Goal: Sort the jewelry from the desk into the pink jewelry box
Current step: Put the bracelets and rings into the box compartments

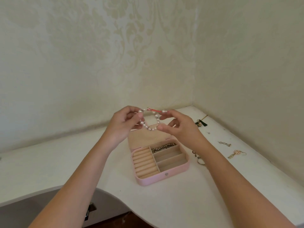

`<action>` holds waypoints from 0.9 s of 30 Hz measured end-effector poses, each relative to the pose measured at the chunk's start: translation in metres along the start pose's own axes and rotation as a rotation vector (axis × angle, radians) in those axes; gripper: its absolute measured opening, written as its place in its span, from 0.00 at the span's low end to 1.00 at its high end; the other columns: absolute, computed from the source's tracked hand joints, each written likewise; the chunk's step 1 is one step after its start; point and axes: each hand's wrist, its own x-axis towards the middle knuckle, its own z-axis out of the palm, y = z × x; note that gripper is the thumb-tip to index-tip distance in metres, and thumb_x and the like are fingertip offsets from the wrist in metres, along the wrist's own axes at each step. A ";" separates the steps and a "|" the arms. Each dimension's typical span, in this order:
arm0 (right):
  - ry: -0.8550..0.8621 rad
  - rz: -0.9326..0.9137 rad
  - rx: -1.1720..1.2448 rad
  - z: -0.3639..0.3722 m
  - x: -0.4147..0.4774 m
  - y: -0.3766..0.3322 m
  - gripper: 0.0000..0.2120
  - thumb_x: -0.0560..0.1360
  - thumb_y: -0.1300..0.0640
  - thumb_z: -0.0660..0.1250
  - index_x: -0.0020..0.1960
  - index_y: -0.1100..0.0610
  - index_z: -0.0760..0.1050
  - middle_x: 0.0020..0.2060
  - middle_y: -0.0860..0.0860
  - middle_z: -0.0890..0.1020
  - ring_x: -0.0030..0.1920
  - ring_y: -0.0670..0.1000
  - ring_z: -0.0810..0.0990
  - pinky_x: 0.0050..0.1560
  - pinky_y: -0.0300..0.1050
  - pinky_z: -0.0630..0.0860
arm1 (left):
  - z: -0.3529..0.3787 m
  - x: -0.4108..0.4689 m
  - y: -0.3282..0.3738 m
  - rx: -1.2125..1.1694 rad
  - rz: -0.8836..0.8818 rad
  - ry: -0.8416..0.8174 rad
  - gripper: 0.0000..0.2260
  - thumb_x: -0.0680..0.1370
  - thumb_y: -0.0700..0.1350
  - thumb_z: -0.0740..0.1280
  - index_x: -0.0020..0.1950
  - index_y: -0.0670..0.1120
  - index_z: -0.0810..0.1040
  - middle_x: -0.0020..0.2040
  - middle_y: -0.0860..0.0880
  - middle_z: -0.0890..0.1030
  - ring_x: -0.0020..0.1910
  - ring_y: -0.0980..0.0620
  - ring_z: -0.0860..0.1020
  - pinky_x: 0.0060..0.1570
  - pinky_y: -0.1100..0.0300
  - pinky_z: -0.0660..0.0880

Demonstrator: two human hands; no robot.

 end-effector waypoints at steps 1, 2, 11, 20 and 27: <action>-0.022 -0.006 0.053 -0.001 -0.001 -0.005 0.22 0.67 0.49 0.75 0.60 0.47 0.76 0.51 0.42 0.80 0.37 0.45 0.75 0.40 0.34 0.73 | 0.008 -0.003 0.006 0.001 0.016 -0.047 0.02 0.77 0.38 0.65 0.48 0.41 0.77 0.33 0.52 0.81 0.34 0.56 0.78 0.39 0.63 0.79; -0.033 -0.013 0.077 -0.002 -0.002 -0.008 0.22 0.66 0.49 0.76 0.59 0.47 0.77 0.49 0.43 0.80 0.36 0.44 0.75 0.39 0.35 0.73 | 0.015 -0.006 0.010 0.010 0.035 -0.094 0.02 0.76 0.39 0.66 0.48 0.41 0.78 0.33 0.52 0.81 0.34 0.56 0.78 0.39 0.64 0.78; -0.221 0.043 -0.048 -0.026 -0.006 -0.015 0.05 0.69 0.57 0.75 0.40 0.56 0.80 0.30 0.40 0.78 0.29 0.39 0.73 0.32 0.27 0.66 | 0.038 -0.013 0.010 0.047 -0.063 -0.221 0.08 0.73 0.37 0.71 0.49 0.45 0.76 0.34 0.52 0.80 0.33 0.55 0.78 0.38 0.65 0.74; -0.452 0.270 -0.170 -0.049 -0.007 -0.004 0.03 0.71 0.64 0.72 0.43 0.60 0.79 0.30 0.49 0.82 0.31 0.45 0.79 0.35 0.33 0.74 | 0.040 -0.029 -0.014 0.114 -0.202 -0.316 0.09 0.72 0.33 0.71 0.49 0.40 0.76 0.38 0.48 0.80 0.36 0.54 0.81 0.40 0.67 0.75; -0.511 0.318 -0.358 -0.044 -0.010 -0.002 0.05 0.64 0.53 0.78 0.39 0.51 0.85 0.38 0.51 0.85 0.40 0.44 0.80 0.45 0.36 0.72 | 0.041 -0.043 -0.024 0.193 -0.206 -0.251 0.07 0.70 0.35 0.73 0.44 0.44 0.79 0.36 0.50 0.82 0.35 0.52 0.82 0.40 0.65 0.76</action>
